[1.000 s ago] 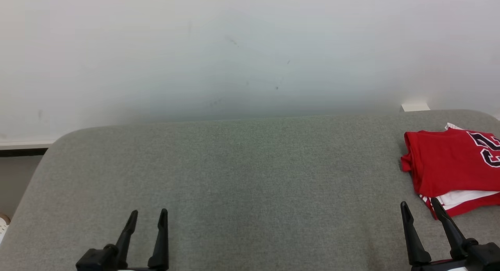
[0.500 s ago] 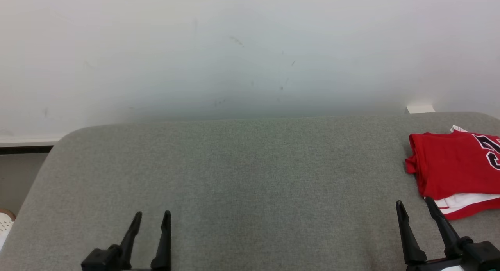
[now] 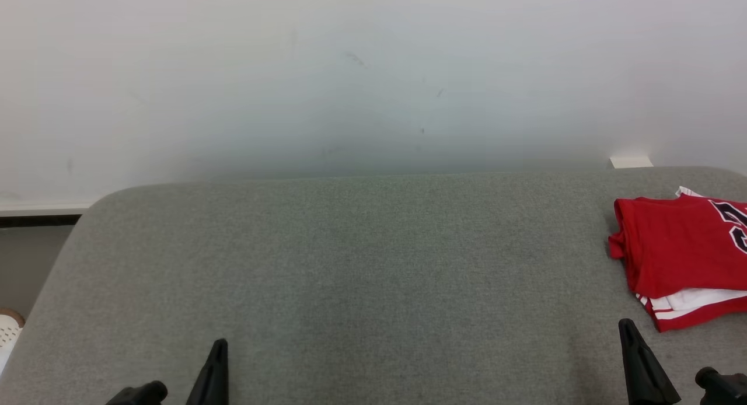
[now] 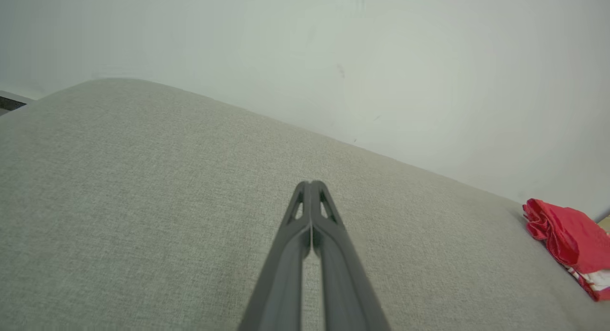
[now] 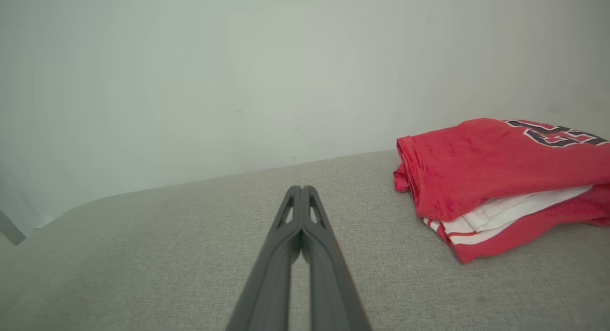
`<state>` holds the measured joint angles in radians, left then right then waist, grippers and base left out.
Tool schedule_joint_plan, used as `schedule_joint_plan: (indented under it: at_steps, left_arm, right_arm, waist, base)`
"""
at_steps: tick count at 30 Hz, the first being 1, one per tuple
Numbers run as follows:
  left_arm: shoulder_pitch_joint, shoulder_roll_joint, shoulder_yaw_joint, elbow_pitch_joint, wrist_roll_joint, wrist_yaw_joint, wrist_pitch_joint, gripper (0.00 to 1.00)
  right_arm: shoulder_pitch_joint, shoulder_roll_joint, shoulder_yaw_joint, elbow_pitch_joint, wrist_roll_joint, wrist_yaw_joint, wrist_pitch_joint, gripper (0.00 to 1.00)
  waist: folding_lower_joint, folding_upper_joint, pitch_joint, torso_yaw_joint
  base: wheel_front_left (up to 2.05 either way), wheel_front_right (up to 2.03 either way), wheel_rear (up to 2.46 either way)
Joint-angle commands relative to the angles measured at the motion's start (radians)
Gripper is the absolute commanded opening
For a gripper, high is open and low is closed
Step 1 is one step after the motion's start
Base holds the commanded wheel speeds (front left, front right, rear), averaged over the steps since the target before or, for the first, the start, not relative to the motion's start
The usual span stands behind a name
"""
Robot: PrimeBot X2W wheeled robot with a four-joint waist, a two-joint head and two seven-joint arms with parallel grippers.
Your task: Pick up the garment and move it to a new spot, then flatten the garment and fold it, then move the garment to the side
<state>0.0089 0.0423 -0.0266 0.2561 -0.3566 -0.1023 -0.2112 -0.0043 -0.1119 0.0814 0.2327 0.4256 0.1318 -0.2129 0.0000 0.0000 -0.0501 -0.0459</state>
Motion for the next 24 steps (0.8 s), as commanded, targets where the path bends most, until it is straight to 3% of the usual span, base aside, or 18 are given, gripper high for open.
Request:
schedule_joint_plan:
  at_steps: [1, 24]
  left_arm:
    - [-0.027, 0.003, 0.01, -0.016, -0.059, -0.003, 0.01, 0.0]
    - [-0.055, 0.005, 0.046, -0.018, -0.408, -0.011, 0.1, 0.0]
  right_arm:
    - [-0.027, 0.0, -0.014, -0.011, 0.052, 0.0, 0.01, 0.0]
    - [-0.053, 0.015, -0.065, -0.005, 0.383, -0.001, 0.1, 0.0]
  waist:
    - [0.0, 0.0, 0.001, 0.001]
    - [0.0, 0.0, 0.011, 0.009]
  base:
    - [0.0, 0.0, 0.0]
    - [0.0, 0.0, 0.0]
